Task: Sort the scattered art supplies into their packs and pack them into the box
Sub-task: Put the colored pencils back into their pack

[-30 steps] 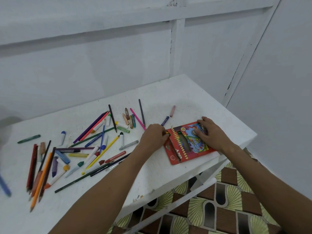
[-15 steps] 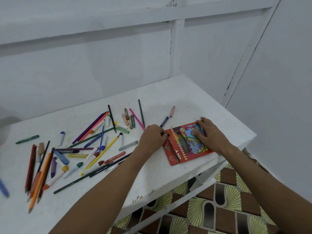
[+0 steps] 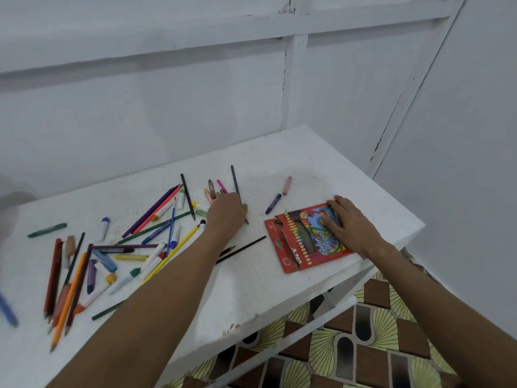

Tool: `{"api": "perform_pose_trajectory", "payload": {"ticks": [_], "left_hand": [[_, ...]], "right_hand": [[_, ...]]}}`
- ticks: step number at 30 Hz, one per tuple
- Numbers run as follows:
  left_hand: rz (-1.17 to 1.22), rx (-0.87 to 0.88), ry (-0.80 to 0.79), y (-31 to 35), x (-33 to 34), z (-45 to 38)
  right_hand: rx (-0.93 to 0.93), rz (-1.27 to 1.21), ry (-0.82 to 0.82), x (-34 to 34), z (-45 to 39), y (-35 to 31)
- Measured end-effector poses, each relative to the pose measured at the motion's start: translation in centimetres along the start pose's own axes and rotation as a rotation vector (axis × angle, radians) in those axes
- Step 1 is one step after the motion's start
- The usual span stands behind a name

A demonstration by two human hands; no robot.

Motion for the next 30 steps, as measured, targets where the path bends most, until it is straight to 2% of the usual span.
{"api": "perform_pose_trajectory", "payload": {"ticks": [10,16,19,25,30], "left_hand": [[0.002,-0.031,0.018,0.3,-0.4,1.4],[0.072,0.002,0.125,-0.2,-3.0,2.6],[0.143,0.075,0.168,-0.7,-5.3,5.3],[0.171,0.102,0.079,-4.5,-7.2,12.2],[0.125,0.245,-0.014,-5.0,-5.1,13.9]], "right_hand": [[0.0,0.007,0.011,0.0,0.0,-0.1],[0.001,-0.025,-0.009,0.0,-0.1,0.1],[-0.003,-0.045,-0.024,-0.3,-0.1,0.1],[-0.008,-0.034,-0.017,-0.2,-0.1,0.1],[-0.014,-0.027,-0.026,-0.2,-0.2,0.0]]}}
Point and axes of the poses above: each hand's wrist, its own z-axis away from the middle knuckle, its own x-axis out of the palm, y = z × x, the point moved 1 cm from there along -z, towards the middle knuckle, and after that the axes turned 5 degrees about y, right-handed, at the moved point
